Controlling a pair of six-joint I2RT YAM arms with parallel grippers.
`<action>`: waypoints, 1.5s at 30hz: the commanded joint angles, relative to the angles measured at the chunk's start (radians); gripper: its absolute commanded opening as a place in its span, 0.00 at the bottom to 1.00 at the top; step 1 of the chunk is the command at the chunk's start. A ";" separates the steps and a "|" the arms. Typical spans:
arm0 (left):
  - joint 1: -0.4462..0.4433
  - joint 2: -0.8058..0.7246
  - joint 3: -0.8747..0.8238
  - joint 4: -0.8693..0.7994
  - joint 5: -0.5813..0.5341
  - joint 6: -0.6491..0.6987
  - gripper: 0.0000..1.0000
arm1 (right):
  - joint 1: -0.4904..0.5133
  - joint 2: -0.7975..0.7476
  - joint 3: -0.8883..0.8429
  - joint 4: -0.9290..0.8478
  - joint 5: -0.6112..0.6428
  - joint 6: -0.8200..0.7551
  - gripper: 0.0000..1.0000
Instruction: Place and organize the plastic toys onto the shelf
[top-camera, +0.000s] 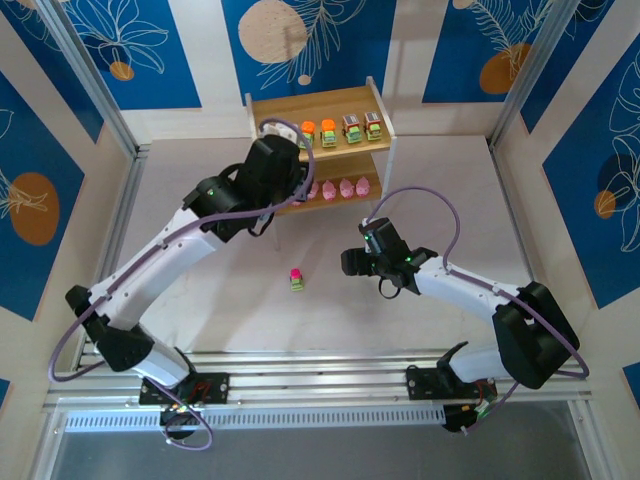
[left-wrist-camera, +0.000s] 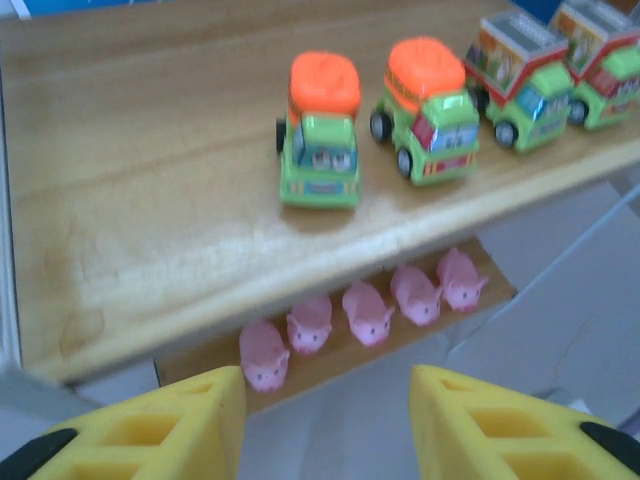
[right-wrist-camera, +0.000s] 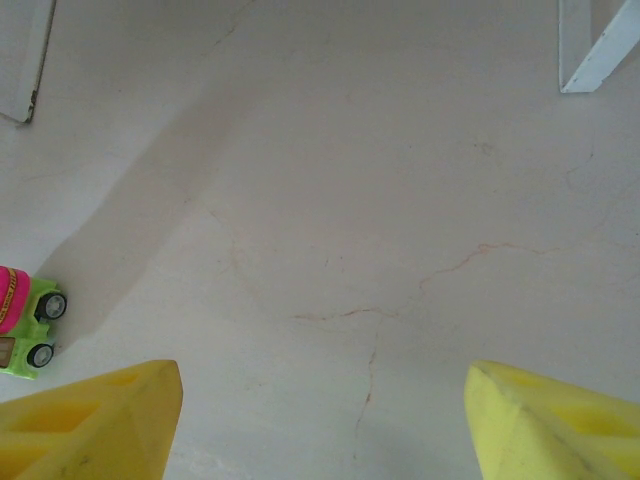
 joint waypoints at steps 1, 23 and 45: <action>-0.035 -0.057 -0.076 0.039 -0.064 -0.035 0.46 | -0.003 0.003 0.021 0.004 -0.023 0.016 0.75; -0.143 -0.147 -0.461 0.120 -0.113 -0.238 0.60 | -0.001 -0.009 0.016 0.004 -0.023 0.018 0.75; -0.159 -0.080 -0.672 0.178 -0.096 -0.437 0.60 | -0.001 -0.015 0.012 0.003 -0.017 0.018 0.75</action>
